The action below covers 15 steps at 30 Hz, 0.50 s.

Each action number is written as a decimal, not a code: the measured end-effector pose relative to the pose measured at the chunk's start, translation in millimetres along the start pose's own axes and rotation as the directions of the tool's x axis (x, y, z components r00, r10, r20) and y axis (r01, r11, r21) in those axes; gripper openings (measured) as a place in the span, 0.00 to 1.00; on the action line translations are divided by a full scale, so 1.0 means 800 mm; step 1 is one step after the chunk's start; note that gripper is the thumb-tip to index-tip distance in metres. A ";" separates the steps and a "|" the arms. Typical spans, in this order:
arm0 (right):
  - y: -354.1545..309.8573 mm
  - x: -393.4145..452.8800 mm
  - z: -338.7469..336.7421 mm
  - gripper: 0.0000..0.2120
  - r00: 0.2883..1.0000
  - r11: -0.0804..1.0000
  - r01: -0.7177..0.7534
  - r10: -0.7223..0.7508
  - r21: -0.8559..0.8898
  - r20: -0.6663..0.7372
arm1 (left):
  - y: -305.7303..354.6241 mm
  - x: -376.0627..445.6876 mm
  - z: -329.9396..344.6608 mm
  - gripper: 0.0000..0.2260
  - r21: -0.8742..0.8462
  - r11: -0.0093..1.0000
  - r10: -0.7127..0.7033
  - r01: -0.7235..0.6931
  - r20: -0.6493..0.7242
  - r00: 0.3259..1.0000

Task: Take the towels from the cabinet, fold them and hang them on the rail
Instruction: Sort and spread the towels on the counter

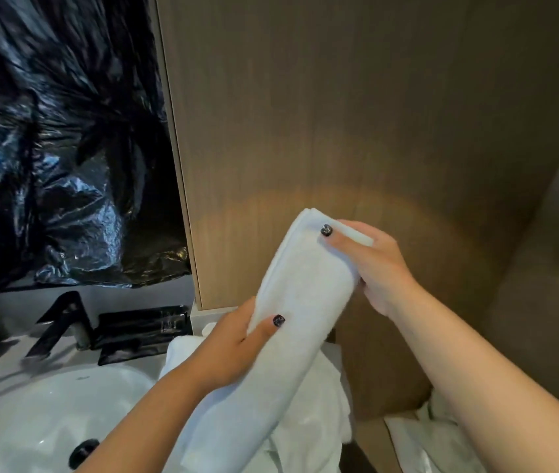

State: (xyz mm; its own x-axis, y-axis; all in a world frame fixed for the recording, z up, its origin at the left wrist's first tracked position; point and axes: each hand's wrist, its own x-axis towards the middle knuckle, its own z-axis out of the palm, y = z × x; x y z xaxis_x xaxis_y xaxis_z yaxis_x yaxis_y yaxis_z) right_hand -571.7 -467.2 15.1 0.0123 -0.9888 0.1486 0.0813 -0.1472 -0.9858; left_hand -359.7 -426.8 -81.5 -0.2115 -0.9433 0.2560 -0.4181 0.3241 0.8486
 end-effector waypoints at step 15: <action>-0.191 -0.055 0.018 0.18 0.871 0.796 0.491 -0.453 -0.355 0.189 | 0.207 -0.006 0.007 0.13 -0.397 0.891 0.055 -0.221 -0.387 0.920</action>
State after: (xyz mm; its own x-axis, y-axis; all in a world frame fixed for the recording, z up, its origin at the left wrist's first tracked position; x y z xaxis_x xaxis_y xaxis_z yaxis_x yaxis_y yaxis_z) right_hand -570.6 -400.6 160.0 0.1623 -0.7904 0.5907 -0.2829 -0.6108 -0.7395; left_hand -433.0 -368.0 54.7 0.1244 -0.8782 0.4619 0.0255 0.4682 0.8833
